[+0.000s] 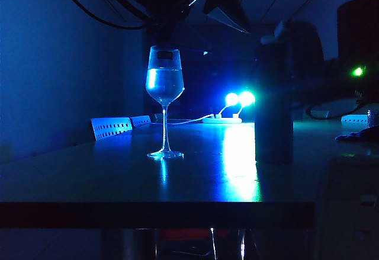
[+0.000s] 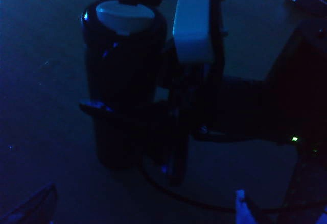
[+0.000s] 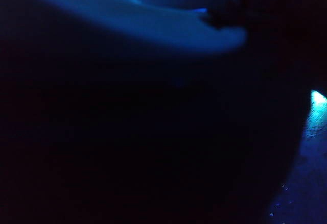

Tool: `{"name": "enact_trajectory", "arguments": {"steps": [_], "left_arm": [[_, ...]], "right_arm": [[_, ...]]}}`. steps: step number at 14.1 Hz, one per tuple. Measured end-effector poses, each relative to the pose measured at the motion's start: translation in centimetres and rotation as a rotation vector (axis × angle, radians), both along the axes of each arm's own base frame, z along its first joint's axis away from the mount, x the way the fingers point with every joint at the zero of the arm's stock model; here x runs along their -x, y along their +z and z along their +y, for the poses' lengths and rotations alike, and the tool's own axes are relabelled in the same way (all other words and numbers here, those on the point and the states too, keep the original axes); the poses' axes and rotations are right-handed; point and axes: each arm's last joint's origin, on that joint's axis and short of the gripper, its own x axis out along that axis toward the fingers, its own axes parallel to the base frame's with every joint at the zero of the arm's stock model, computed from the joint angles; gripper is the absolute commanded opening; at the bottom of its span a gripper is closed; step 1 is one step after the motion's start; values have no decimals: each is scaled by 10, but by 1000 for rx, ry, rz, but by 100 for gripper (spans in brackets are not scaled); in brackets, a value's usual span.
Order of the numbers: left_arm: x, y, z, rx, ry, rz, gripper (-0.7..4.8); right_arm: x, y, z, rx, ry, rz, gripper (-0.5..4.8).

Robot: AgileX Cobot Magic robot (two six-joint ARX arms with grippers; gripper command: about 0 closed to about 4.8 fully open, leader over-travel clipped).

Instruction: Pick up the black thermos cup, pour some water from it into the stemmed glass, and then put the thermos cup back on the table.

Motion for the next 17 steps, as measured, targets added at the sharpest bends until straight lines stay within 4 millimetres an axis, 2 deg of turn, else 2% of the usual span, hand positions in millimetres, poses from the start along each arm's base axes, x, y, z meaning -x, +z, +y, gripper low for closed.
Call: {"name": "enact_trajectory", "arguments": {"steps": [7,8,9,10,12,15,17], "left_arm": [[1,-4,1,-27,0,33,479],[1,-4,1,-27,0,33,479],[1,-4,1,-27,0,33,479],[1,-4,1,-27,0,33,479],[1,-4,1,-28,0,33,479],[2,-5,1,-37,0,44,479],[3,-4,2,-38,0,45,479]], "right_arm": [[-5,-7,1,-49,-12,-17,186],[-5,-8,1,-49,-10,-16,263],[-5,-8,1,-47,0,-16,429],[-5,-8,1,-47,9,-16,479],[-4,-13,2,-55,19,29,479],[-2,-8,2,-96,44,11,479],[13,-1,-2,-95,43,3,479]]}}
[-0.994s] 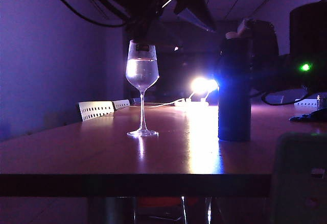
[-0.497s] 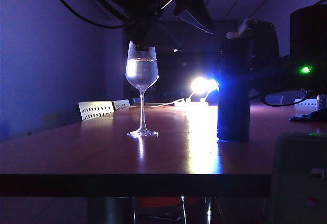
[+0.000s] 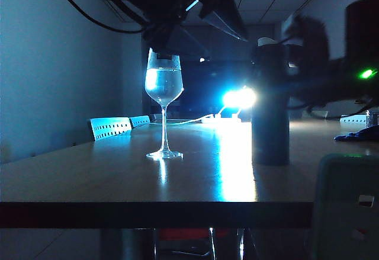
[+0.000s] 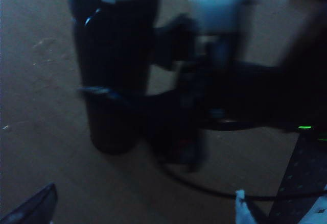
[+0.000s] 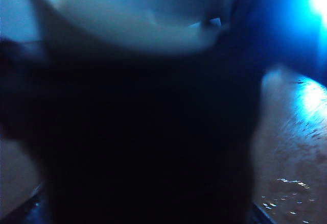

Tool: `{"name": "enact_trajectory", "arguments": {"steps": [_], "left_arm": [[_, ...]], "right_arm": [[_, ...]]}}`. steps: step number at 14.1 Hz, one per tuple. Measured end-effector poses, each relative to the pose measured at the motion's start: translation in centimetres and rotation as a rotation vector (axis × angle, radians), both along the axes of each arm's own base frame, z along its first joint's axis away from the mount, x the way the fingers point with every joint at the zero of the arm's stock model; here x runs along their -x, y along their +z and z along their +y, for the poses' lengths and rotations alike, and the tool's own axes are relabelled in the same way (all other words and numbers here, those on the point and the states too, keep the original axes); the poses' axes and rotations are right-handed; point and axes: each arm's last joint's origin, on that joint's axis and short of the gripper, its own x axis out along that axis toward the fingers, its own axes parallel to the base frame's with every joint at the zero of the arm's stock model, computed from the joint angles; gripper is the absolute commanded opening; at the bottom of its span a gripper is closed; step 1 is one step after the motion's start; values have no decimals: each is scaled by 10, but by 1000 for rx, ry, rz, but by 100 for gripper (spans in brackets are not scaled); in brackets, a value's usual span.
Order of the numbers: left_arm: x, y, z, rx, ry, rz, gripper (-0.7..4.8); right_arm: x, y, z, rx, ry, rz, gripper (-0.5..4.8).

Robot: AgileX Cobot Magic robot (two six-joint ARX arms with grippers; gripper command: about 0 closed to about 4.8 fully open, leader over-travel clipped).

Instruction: Pick up the black thermos cup, pour some water from it into the stemmed glass, and then put the thermos cup back on the table.

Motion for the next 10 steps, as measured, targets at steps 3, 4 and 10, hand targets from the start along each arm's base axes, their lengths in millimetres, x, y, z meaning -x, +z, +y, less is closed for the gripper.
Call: {"name": "enact_trajectory", "arguments": {"steps": [3,4,10], "left_arm": [[4,9,4,10,16,-19,479],[8,16,7,18,24,-32,479],[54,71,51,11,137,-104,479]], "right_arm": [[31,7,-8,11,-3,-10,479],[41,13,-11,7,-1,-28,479],[136,93,-36,-23,3,-146,479]]}}
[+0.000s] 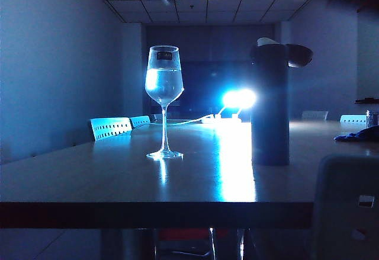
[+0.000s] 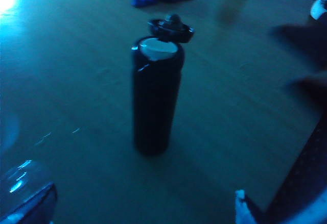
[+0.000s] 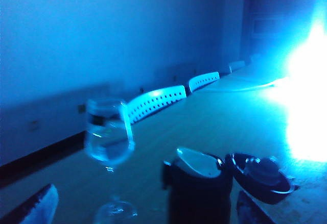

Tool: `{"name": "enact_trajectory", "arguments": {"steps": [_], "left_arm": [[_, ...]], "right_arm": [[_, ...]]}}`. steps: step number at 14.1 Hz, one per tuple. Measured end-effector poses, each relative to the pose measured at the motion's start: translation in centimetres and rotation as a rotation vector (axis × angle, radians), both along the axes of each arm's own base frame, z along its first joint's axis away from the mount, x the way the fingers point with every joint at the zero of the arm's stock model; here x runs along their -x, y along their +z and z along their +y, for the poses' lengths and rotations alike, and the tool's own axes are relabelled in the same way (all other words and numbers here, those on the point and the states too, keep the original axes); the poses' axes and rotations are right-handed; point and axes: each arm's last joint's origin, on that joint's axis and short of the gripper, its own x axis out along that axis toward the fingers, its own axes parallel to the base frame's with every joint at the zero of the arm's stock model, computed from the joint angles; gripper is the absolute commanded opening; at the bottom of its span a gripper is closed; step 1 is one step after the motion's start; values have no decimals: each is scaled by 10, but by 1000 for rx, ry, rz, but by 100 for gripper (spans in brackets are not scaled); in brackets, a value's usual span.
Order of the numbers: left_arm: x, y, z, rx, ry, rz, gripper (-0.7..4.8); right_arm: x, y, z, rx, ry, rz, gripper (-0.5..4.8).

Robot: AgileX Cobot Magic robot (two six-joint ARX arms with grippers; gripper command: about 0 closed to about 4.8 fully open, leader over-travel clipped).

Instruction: Pick up the black thermos cup, pour some water from it into the stemmed glass, and then put the thermos cup back on the table.

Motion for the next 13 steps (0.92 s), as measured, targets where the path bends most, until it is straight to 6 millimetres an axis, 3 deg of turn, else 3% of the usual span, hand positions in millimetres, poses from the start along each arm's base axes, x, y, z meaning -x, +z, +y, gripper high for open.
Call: {"name": "enact_trajectory", "arguments": {"steps": [1,3,4,5,7,11,13], "left_arm": [[12,7,10,-10,8,7,391],[34,16,29,-38,9,39,145],[45,18,38,-59,8,65,2],[63,23,53,-77,8,87,-6],[87,28,72,-92,3,103,-6],[137,20,117,-69,60,39,-6],[159,2,135,-3,71,-41,-6]], "right_arm": [[19,9,-5,3,-1,-2,416],[64,25,-17,-6,-7,-74,102],[88,31,-23,-19,-5,-127,-6],[125,28,-33,-31,-8,-174,-6],[145,39,-38,18,-9,-10,-6],[151,40,-40,57,-4,37,-6],[141,22,-37,77,-2,109,-6]]}}
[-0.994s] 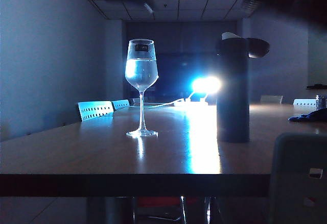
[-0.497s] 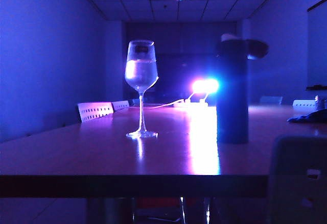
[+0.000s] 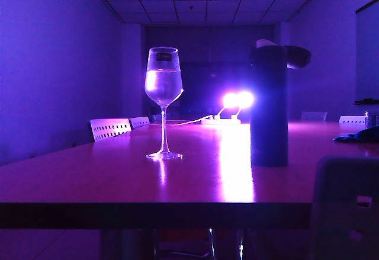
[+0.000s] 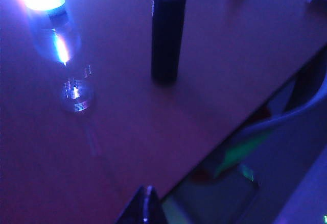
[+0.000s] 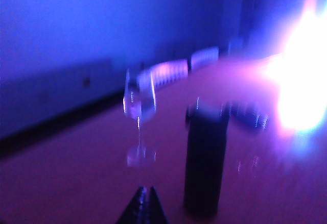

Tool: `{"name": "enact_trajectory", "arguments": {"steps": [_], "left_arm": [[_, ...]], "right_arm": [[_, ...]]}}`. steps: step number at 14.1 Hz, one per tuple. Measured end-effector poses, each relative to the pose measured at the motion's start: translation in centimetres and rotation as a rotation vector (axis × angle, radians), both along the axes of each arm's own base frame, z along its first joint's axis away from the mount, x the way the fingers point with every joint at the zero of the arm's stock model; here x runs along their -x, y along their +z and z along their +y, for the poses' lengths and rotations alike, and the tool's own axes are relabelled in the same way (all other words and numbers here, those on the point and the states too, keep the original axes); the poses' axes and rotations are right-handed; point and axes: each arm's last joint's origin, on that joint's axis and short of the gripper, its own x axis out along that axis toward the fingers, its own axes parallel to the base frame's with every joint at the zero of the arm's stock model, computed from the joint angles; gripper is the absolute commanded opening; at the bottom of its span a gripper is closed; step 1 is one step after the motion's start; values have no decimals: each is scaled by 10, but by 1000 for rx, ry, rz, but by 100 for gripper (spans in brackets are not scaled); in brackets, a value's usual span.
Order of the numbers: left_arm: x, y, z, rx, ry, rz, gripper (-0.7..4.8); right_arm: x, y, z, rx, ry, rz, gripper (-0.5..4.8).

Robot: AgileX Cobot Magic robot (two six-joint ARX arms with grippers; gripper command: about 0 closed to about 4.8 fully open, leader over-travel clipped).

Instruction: Pick up the black thermos cup, pour some water from it into the stemmed glass, and then put the thermos cup back on the table.

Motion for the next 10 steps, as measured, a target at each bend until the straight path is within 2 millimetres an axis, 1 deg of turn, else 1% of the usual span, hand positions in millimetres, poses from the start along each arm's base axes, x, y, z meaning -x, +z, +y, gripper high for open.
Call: {"name": "enact_trajectory", "arguments": {"steps": [1,2,3,4,6,9,10], "left_arm": [[0,-9,0,3,0,-4,-6],[-1,-35,3,9,29,4,-6],[-1,-53,7,89,48,-28,-6],[-4,-64,9,155,99,-64,-6],[-15,-90,8,223,162,-74,-6],[-29,-126,5,212,212,-21,-6],[-34,-140,6,235,243,15,-6]], "right_arm": [[-4,-6,1,3,0,9,-6],[-13,-17,3,1,0,1,-6],[-21,-28,5,-1,-3,-2,-6],[-25,-36,7,0,-3,2,-6],[-34,-56,9,10,0,36,-6],[-43,-83,12,23,0,85,-6],[-46,-92,12,29,-2,107,-6]]}}
